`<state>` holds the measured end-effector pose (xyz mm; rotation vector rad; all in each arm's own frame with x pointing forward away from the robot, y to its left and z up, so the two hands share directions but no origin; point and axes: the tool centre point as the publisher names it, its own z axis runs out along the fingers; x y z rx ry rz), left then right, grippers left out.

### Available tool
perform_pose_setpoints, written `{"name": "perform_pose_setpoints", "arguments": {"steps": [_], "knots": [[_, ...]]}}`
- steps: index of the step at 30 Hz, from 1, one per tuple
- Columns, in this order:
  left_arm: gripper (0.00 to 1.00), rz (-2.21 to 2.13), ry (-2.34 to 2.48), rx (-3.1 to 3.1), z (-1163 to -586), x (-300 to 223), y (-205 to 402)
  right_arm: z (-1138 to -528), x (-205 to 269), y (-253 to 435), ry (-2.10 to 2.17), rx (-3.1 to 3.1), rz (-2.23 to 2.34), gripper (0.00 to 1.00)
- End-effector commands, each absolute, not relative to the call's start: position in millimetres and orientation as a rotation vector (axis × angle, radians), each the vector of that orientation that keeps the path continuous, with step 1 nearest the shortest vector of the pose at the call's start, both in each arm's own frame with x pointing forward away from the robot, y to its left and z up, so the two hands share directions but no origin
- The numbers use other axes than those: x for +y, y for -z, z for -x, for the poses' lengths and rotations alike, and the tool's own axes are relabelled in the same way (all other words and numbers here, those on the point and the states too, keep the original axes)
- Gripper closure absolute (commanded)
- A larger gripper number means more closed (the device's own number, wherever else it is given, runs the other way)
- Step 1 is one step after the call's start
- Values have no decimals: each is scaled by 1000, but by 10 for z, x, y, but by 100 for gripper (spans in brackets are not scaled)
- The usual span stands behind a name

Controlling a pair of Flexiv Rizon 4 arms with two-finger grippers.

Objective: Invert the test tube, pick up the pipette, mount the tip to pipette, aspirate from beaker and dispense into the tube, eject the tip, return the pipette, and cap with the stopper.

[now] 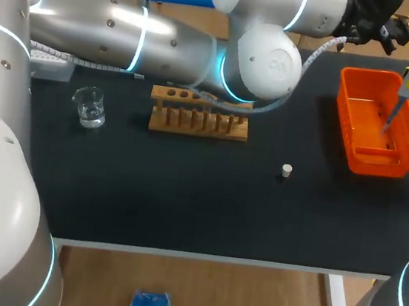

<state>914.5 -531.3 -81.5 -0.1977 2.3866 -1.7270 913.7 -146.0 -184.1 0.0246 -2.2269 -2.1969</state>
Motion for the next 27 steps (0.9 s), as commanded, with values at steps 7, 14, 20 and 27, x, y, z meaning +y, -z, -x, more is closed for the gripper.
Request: {"name": "perform_pose_setpoints", "arguments": {"steps": [7,14,20,27], "knots": [[100,131,1928,2280,-9199,-5420,883,-9149,-1475,1839,2192,-2226,-30,100],[100,127,1975,2250,-9185,-5452,916,-9149,-1475,1839,2192,-2226,-30,100],[100,120,1990,2236,-9172,-5468,906,-9149,-1475,1839,2192,-2226,-30,100],[100,137,2028,2251,-9171,-5495,925,-9149,-1475,1839,2192,-2226,-30,100]]}}
